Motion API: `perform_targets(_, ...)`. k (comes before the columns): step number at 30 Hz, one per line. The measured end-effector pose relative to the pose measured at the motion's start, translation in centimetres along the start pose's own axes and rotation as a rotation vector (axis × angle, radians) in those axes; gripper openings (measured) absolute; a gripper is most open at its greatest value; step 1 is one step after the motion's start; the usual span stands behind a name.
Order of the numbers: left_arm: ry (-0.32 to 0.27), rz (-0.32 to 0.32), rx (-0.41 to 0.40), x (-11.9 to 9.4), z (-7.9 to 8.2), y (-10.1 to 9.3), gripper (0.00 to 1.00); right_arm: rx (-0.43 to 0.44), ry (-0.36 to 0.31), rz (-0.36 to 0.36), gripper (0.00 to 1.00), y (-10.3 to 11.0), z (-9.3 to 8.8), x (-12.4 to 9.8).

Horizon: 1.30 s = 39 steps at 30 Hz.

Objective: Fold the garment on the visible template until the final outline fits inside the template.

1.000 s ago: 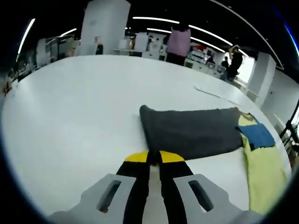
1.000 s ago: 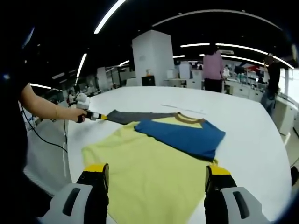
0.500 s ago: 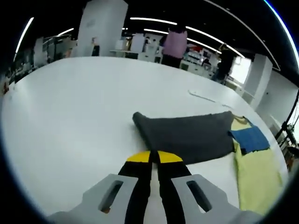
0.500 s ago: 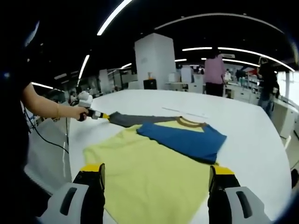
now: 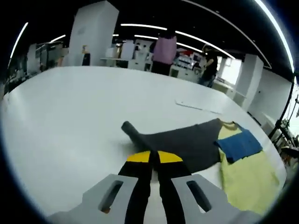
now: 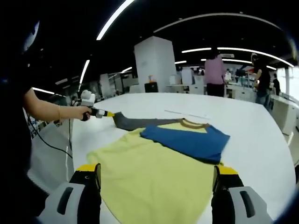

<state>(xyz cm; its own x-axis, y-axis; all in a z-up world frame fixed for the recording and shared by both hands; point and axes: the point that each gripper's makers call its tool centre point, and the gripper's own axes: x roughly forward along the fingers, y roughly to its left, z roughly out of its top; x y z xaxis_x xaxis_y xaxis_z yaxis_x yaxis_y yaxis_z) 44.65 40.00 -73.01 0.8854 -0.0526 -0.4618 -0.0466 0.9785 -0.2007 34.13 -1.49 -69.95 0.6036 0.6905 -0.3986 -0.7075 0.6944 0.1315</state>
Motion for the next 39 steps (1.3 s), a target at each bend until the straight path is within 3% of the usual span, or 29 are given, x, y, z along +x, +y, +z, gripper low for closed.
perform_targets(4,-0.027,-0.035,0.011,0.1,1.0,-1.3,0.01,0.006,0.003,0.001,0.99,0.1,-0.1,0.1)
perform_targets(17,-0.030,-0.115,0.033,1.0,2.4,-4.4,0.01,0.019,0.003,0.004,0.99,-0.9,-0.7,-0.2)
perform_targets(39,-0.065,-0.253,0.027,2.6,4.5,-11.2,0.01,0.031,0.004,0.009,0.99,-0.2,-0.9,-0.2)
